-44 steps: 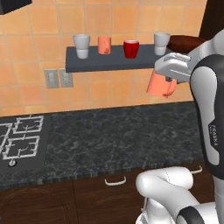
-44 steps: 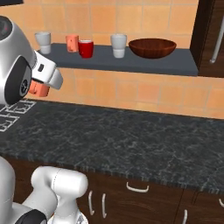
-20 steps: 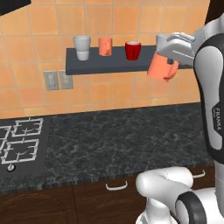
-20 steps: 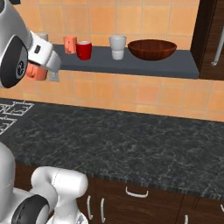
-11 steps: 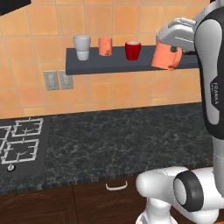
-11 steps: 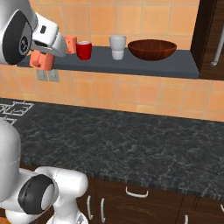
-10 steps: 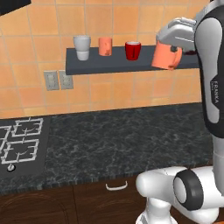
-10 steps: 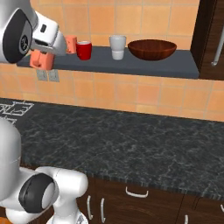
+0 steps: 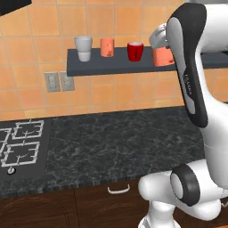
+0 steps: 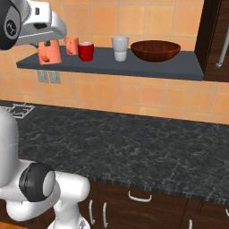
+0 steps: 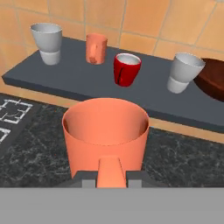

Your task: Gather all objects into one cabinet and sort the glasses and bowls to opposite sides.

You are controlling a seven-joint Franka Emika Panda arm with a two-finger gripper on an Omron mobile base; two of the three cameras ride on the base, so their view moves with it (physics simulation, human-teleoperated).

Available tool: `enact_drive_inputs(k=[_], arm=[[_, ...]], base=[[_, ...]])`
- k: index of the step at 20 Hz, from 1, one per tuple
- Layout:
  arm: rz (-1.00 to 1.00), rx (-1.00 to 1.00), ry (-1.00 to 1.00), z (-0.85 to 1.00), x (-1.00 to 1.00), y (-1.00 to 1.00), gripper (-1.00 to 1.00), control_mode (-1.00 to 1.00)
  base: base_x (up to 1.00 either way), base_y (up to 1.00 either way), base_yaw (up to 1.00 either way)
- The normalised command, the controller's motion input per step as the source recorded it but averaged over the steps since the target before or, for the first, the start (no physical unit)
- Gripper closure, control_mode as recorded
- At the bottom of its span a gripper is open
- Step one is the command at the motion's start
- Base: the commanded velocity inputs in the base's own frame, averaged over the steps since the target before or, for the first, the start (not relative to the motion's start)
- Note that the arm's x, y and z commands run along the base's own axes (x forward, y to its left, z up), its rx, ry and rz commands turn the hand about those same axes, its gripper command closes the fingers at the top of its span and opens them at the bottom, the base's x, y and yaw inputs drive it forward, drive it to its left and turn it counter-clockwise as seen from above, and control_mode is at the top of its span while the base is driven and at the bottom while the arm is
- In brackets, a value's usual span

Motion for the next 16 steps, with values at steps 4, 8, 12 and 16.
enact_drive_inputs(k=[4, 8, 12, 16], arm=[[0.01, -0.09, -0.11, -0.02, 0.46, 0.08, 1.0, -1.0], [0.1, 0.01, -0.12, -0.4, 0.32, 0.19, 1.0, -1.0], [0.01, 0.04, -0.21, -0.22, 0.49, 0.01, 1.0, -1.0], [0.0, 0.0, -0.12, 0.0, 0.68, 0.06, 1.0, -1.0]], base=[[0.0, 0.0, 0.0], [0.0, 0.0, 0.0], [0.0, 0.0, 0.0], [0.0, 0.0, 0.0]])
